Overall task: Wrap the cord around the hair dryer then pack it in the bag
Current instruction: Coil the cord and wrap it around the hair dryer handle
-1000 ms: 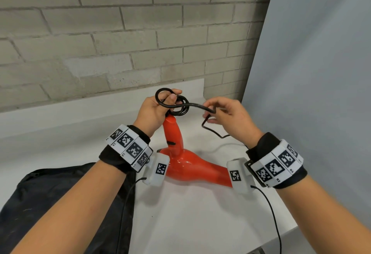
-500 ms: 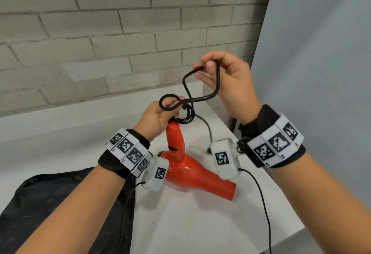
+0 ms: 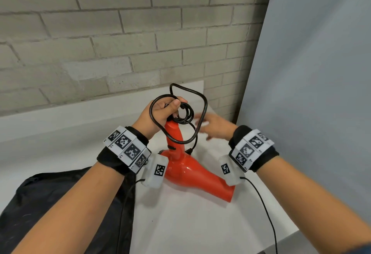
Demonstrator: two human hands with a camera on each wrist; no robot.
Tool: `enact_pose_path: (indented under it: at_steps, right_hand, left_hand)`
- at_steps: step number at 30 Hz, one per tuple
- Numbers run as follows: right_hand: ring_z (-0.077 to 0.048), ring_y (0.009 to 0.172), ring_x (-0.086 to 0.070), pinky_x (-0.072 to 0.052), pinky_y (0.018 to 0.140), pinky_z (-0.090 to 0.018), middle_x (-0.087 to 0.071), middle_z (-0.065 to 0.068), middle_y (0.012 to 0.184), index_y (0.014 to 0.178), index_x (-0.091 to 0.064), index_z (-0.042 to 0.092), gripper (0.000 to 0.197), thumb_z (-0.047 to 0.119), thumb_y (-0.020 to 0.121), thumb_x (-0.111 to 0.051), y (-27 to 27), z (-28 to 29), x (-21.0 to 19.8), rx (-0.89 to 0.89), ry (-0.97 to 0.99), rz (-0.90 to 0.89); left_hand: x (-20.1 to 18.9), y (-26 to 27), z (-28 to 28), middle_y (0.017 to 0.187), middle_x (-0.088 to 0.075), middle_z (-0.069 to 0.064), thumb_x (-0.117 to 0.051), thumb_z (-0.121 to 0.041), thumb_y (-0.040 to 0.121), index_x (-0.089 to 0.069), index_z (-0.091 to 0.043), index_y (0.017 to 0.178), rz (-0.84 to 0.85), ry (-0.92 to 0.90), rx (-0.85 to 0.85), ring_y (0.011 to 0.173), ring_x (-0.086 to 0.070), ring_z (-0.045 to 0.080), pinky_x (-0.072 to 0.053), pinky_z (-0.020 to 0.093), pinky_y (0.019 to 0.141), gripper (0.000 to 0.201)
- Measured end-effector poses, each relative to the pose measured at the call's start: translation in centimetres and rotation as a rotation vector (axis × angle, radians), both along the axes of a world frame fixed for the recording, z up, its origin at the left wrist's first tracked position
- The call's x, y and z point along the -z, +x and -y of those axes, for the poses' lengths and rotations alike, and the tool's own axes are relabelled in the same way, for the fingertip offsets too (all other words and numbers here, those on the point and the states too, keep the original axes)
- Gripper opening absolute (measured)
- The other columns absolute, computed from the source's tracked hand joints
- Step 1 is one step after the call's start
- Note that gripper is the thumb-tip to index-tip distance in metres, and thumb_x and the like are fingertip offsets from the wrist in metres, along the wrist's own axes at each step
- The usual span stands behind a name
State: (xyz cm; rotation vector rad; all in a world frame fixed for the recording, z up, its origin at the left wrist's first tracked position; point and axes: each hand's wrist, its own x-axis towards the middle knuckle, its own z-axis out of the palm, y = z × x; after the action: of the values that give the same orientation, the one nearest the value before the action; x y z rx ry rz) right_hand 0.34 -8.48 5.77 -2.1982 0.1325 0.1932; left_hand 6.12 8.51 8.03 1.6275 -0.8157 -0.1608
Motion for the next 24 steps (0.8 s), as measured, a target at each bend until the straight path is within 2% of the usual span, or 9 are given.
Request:
enact_pose_path:
  at_steps: [2,4,8,11,14,16,19,21,24]
  right_hand:
    - [-0.024,0.109,-0.052,-0.052,0.071,-0.031,-0.047,-0.007,0.130,0.137,-0.036,0.023,0.052,0.020,0.089,-0.055,0.3,0.1,2.1,-0.152,-0.187,-0.269]
    - [-0.021,0.105,-0.051,-0.052,0.072,-0.029,-0.050,-0.003,0.120,0.133,-0.042,0.027,0.046,0.023,0.089,-0.055,0.3,-0.2,3.0,-0.219,-0.224,-0.368]
    - [-0.019,0.095,-0.053,-0.049,0.069,-0.023,-0.058,-0.005,0.104,0.102,-0.062,0.016,0.017,0.014,0.090,-0.050,0.3,-0.1,3.8,-0.231,-0.229,-0.377]
    - [-0.022,0.082,-0.063,-0.050,0.063,-0.021,-0.065,-0.013,0.094,0.069,-0.052,0.014,0.020,0.014,0.089,-0.047,0.4,1.0,4.3,-0.142,-0.309,-0.335]
    - [-0.025,0.083,-0.062,-0.055,0.077,-0.033,-0.065,-0.020,0.110,0.066,-0.046,0.014,0.023,0.003,0.081,-0.060,0.2,2.7,3.9,-0.061,-0.373,-0.300]
    - [-0.030,0.094,-0.063,-0.053,0.084,-0.038,-0.064,-0.020,0.110,0.063,-0.042,0.015,0.029,0.001,0.081,-0.059,-0.1,3.8,3.3,0.026,-0.468,-0.207]
    - [-0.028,0.075,-0.058,-0.051,0.061,-0.028,-0.058,-0.015,0.084,0.059,-0.035,0.018,0.036,-0.001,0.088,-0.043,-0.8,5.1,2.2,0.240,-0.473,0.032]
    - [-0.025,0.067,-0.052,-0.050,0.055,-0.025,-0.049,-0.007,0.073,0.060,-0.034,0.021,0.038,-0.003,0.088,-0.041,-1.2,5.9,1.7,0.401,-0.248,0.255]
    - [-0.020,0.075,-0.055,-0.052,0.055,-0.012,-0.047,-0.001,0.072,0.065,-0.037,0.021,0.037,-0.008,0.087,-0.047,-1.9,5.4,0.5,0.499,0.150,0.544]
  left_hand:
    - [0.1,-0.1,0.1,0.045,-0.052,-0.011,-0.046,-0.038,0.079,-0.064,-0.028,0.086,0.002,-0.003,0.014,0.050,-0.046,-0.001,-0.036,0.009,0.053,0.022]
    - [0.0,-0.3,0.2,0.046,-0.052,-0.012,-0.046,-0.039,0.080,-0.064,-0.029,0.086,0.018,0.011,0.029,0.051,-0.046,-0.001,-0.036,0.010,0.054,0.022]
    - [0.1,-0.3,0.3,0.048,-0.053,-0.014,-0.046,-0.038,0.081,-0.063,-0.029,0.088,0.041,0.017,0.049,0.053,-0.048,-0.001,-0.038,0.009,0.058,0.021]
    - [0.1,-0.1,0.1,0.048,-0.052,-0.012,-0.044,-0.036,0.082,-0.064,-0.028,0.089,0.031,0.015,0.036,0.053,-0.047,-0.001,-0.038,0.009,0.057,0.023]
    - [0.1,0.1,0.1,0.048,-0.052,-0.012,-0.044,-0.036,0.082,-0.065,-0.029,0.088,0.025,0.018,0.038,0.053,-0.046,0.000,-0.037,0.010,0.056,0.023]
    - [0.1,0.1,0.0,0.048,-0.052,-0.011,-0.044,-0.036,0.082,-0.065,-0.029,0.088,0.024,0.023,0.037,0.053,-0.046,0.000,-0.037,0.010,0.056,0.023]
    - [0.2,0.3,0.0,0.050,-0.051,-0.011,-0.046,-0.039,0.081,-0.066,-0.028,0.089,0.032,0.020,0.028,0.055,-0.046,0.001,-0.037,0.011,0.057,0.024]
    - [0.3,0.4,0.2,0.050,-0.052,-0.012,-0.048,-0.044,0.079,-0.067,-0.023,0.086,0.030,0.023,-0.003,0.055,-0.046,0.000,-0.037,0.012,0.058,0.029]
    - [0.3,0.4,0.5,0.050,-0.054,-0.013,-0.050,-0.055,0.072,-0.063,0.001,0.086,0.044,0.029,-0.059,0.054,-0.048,0.000,-0.038,0.013,0.059,0.059]
